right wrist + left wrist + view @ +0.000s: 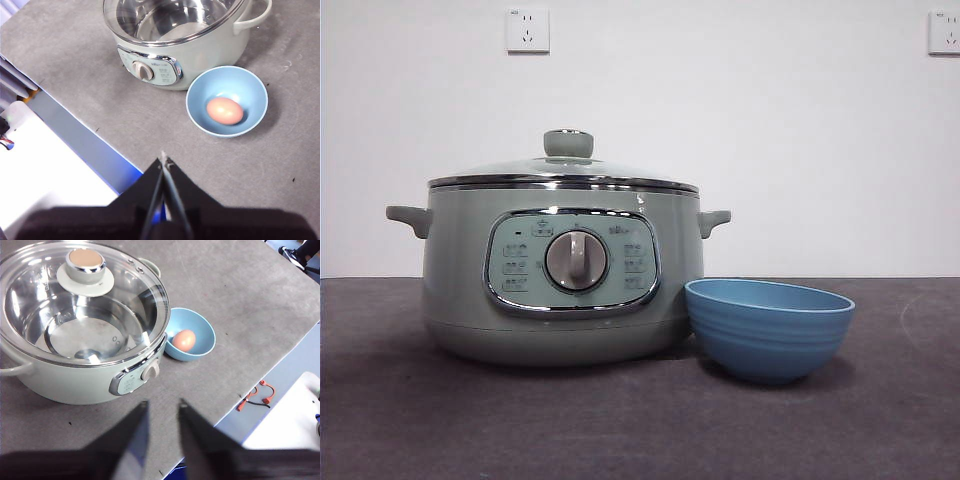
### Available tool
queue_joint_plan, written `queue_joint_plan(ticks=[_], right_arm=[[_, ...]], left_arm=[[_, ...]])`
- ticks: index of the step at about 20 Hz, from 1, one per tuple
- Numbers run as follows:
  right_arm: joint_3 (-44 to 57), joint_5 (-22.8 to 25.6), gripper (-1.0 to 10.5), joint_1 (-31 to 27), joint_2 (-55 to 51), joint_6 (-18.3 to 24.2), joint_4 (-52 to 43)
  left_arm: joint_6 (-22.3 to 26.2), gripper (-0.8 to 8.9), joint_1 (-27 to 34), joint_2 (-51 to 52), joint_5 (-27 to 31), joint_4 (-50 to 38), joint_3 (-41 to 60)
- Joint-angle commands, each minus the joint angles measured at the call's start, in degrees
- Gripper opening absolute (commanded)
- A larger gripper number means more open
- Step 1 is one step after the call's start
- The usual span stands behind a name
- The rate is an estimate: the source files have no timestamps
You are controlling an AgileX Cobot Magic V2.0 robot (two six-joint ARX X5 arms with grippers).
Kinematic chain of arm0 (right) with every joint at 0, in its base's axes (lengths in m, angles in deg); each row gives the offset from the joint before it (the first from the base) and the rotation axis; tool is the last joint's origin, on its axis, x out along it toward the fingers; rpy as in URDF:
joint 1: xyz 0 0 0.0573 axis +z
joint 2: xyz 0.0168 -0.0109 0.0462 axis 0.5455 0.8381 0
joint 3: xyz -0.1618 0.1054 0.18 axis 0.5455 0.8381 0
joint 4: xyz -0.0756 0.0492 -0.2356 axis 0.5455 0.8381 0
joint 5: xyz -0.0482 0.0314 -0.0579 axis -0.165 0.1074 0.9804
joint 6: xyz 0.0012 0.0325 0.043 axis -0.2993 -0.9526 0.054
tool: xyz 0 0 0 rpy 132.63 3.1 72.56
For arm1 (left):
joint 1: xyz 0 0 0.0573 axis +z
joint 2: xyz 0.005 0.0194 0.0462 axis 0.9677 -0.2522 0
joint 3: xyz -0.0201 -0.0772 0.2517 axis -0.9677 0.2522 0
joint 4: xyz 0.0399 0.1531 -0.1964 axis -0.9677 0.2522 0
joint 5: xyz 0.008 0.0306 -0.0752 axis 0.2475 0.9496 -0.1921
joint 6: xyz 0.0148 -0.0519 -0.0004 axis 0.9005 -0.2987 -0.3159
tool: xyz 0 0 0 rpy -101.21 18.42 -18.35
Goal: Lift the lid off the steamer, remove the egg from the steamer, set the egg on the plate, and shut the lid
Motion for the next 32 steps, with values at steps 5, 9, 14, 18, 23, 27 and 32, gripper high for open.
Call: queue_joint_plan(ticks=[5,9,14,18,23,27,32], right_arm=[[0.24,0.26,0.0,0.09,-0.02,-0.5,-0.33],[0.24,0.26,0.0,0.09,-0.02,-0.5,-0.33],[0.24,0.26,0.0,0.09,-0.02,-0.5,-0.33],[0.24,0.26,0.0,0.09,-0.02,-0.5,-0.33],[0.24,0.26,0.0,0.09,-0.02,-0.5,-0.33],[0.24,0.26,0.0,0.09,-0.02,-0.5,-0.33],[0.24,0.26,0.0,0.09,-0.02,-0.5,-0.33]], left_arm=[[-0.35,-0.03,-0.11,0.17,0.2,0.0,0.13],[-0.33,-0.03,-0.11,-0.04,0.5,-0.04,0.13],[3.43,-0.03,-0.11,-0.37,1.9,-1.22,0.13],[13.38,-0.03,4.33,-0.11,10.62,-14.08,0.31],[17.29,-0.03,19.58,7.78,7.8,-27.08,6.51],[17.27,-0.03,27.17,21.22,8.11,-41.59,25.2],[16.61,-0.03,30.4,34.27,8.02,-45.51,46.56]])
